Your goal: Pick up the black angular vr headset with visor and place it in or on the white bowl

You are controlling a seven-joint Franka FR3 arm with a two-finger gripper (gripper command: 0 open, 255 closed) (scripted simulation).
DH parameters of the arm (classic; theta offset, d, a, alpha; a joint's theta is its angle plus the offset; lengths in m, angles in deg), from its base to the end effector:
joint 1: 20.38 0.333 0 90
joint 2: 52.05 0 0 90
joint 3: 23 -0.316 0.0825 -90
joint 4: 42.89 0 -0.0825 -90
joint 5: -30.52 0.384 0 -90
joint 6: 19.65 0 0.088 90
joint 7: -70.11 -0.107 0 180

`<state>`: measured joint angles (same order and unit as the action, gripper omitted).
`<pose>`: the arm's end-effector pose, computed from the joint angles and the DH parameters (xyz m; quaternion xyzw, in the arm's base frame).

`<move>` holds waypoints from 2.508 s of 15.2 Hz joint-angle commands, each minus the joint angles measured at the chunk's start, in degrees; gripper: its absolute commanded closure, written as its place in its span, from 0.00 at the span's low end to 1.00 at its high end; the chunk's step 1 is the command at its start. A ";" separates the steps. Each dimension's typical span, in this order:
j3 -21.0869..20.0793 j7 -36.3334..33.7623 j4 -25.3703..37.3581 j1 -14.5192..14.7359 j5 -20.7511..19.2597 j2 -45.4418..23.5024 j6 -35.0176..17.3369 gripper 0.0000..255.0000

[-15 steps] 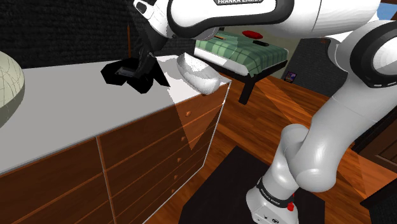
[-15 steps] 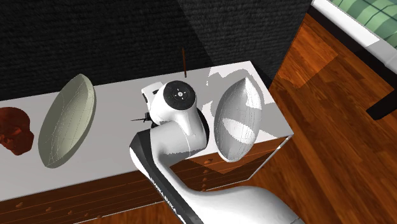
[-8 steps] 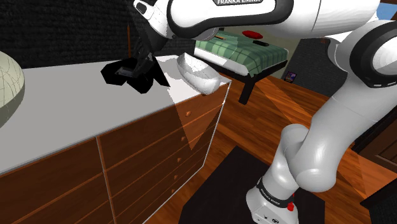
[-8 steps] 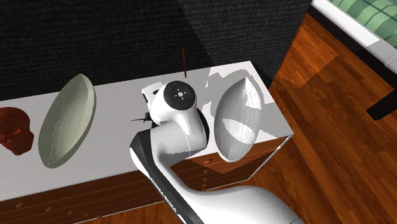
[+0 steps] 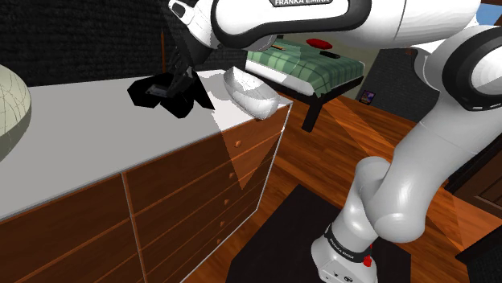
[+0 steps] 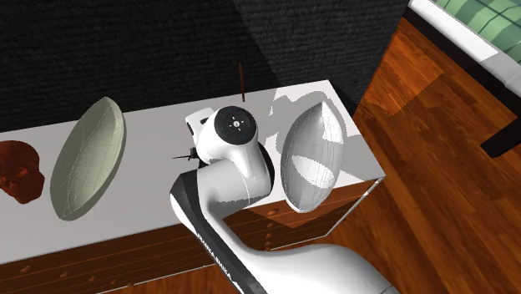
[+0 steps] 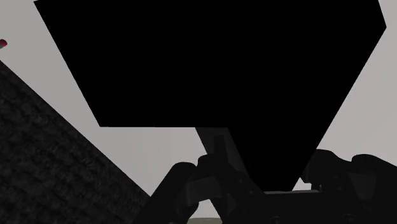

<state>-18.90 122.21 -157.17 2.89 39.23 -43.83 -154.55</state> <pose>0.5263 0.1829 0.5793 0.8076 0.5304 0.2577 0.0027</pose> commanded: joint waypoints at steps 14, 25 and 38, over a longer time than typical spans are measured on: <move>0.07 -1.54 10.15 -0.24 -1.04 -0.22 9.89 1.00; 0.20 -2.57 20.88 -0.35 -1.44 -2.15 18.66 1.00; 3.09 1.58 28.32 -2.56 0.30 -1.33 27.57 1.00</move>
<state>-16.59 122.35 -127.95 0.91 39.04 -46.28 -127.32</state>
